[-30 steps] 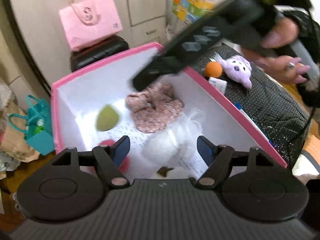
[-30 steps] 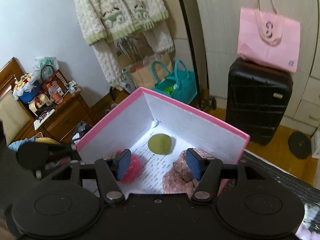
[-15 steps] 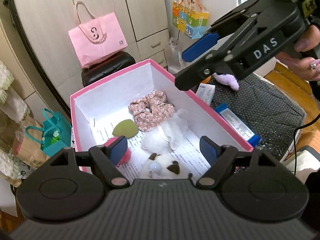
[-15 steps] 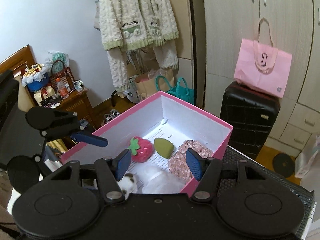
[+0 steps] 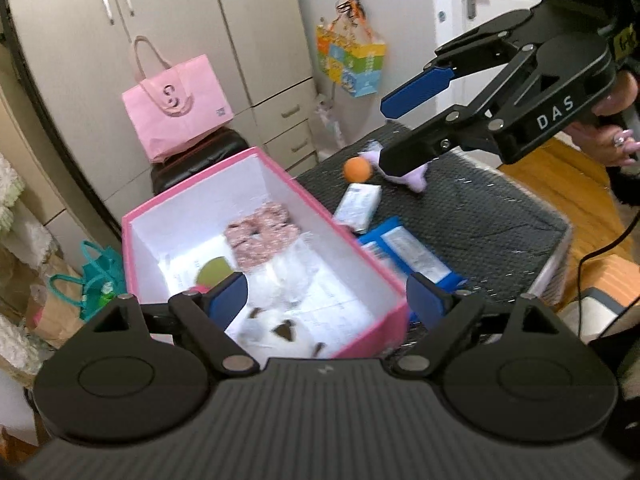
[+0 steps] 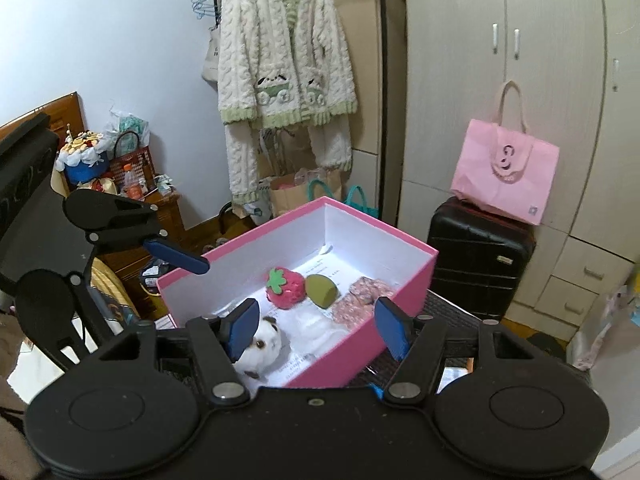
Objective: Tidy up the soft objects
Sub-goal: 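Lift both tools out of the box back toward the table, then grasp the orange ball with the right tool while the left tool reaches the white wipes packet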
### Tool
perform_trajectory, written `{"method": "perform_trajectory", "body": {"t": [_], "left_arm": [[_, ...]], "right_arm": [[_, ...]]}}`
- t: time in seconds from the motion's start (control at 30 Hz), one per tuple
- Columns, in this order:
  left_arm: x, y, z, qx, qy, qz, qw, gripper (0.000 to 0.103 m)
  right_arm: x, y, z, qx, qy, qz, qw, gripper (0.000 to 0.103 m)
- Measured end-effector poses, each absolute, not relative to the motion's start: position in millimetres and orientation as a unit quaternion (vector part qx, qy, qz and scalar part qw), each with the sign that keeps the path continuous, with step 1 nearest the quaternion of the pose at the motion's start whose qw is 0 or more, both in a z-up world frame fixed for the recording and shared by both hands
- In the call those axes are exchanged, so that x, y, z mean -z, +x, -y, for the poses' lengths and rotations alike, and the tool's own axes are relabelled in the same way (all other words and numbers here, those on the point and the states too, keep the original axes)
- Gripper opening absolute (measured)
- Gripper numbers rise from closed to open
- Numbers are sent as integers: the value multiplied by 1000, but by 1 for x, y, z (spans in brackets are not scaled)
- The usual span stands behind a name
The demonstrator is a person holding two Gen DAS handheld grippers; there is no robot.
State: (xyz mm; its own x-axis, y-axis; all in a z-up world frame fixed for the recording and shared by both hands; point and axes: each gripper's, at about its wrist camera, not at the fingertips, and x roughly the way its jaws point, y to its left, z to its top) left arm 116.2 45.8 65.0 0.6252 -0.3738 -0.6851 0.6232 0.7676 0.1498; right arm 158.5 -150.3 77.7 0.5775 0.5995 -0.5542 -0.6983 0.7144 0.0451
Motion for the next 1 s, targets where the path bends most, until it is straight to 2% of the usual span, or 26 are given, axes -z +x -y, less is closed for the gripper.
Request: {"method": "perform_trajectory", "body": {"t": [0.37,0.7,1.0], "left_arm": [[-50,86,8,351,191,-321,859,87],[-18,93,62,361,175,-345,849,87],[11,105,103,296,178,-293,891,87]], "right_arm": [[-62,122,212,-325,-82,-272,902,71],[-32,118,259,-304,-39,-290,907,72],[-7,147,281,-309,-3,-309,900,72]]}}
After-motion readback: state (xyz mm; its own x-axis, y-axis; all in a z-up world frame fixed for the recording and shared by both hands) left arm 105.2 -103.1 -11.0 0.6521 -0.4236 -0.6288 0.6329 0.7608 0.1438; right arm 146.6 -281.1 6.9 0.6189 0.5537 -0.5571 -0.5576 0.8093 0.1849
